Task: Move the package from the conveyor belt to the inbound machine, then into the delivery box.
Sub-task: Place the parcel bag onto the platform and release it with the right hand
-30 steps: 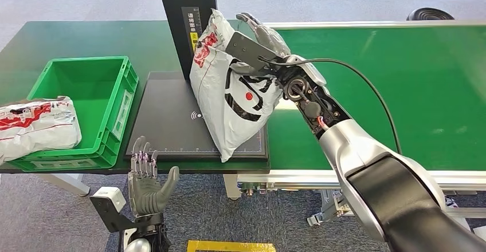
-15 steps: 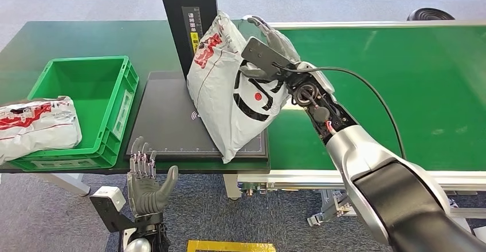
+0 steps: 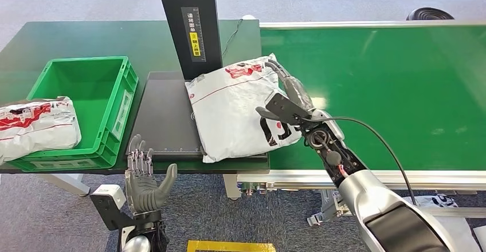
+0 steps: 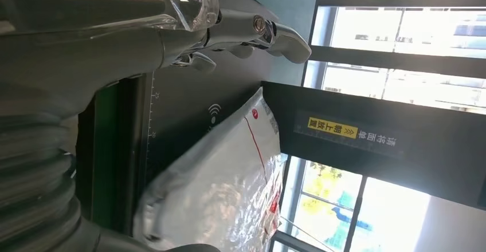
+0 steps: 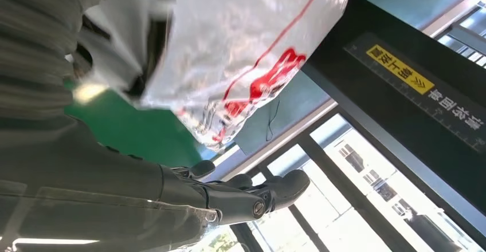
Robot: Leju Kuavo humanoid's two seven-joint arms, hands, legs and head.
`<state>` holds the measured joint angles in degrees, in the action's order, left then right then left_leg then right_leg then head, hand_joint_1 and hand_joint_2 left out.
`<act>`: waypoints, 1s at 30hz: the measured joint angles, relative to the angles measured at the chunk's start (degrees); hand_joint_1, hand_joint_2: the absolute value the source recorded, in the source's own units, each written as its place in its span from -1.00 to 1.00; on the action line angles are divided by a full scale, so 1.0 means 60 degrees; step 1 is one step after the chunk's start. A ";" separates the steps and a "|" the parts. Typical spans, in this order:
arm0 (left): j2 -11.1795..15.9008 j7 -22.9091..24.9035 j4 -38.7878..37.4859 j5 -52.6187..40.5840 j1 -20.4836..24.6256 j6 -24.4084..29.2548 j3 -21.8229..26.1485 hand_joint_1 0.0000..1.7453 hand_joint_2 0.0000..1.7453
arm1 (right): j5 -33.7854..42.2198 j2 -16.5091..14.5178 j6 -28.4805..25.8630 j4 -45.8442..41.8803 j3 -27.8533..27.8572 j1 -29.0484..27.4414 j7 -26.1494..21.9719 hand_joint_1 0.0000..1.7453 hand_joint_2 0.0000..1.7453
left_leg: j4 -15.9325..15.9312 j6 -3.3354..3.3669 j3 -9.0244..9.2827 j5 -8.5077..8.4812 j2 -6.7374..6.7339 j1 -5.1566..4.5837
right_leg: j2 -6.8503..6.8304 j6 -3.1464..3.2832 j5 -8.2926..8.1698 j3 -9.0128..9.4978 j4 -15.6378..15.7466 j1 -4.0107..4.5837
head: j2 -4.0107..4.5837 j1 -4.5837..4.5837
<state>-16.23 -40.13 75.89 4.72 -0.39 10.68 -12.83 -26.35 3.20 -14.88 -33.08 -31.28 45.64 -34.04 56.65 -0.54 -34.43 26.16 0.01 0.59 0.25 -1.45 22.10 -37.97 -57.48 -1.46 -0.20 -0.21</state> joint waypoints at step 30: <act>0.1048 0.0000 0.0050 -0.1354 0.0654 0.0810 -0.0234 -1.00 1.00 | 0.0782 0.0371 -0.1689 -0.2338 0.0990 -0.1746 -0.0276 -1.00 1.00 | 0.0000 0.0000 0.0002 -0.0004 0.0000 -0.0001 | 0.0001 -0.0001 0.0000 0.0001 -0.0001 -0.0001 | 0.0000 0.0000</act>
<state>-9.94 -40.13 76.19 -3.41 3.53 15.53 -14.23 -21.65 5.43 -25.01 -47.11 -25.34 35.16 -35.69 56.65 -0.54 -34.42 26.14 0.01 0.58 0.26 -1.45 22.09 -37.97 -57.49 -1.46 -0.20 -0.21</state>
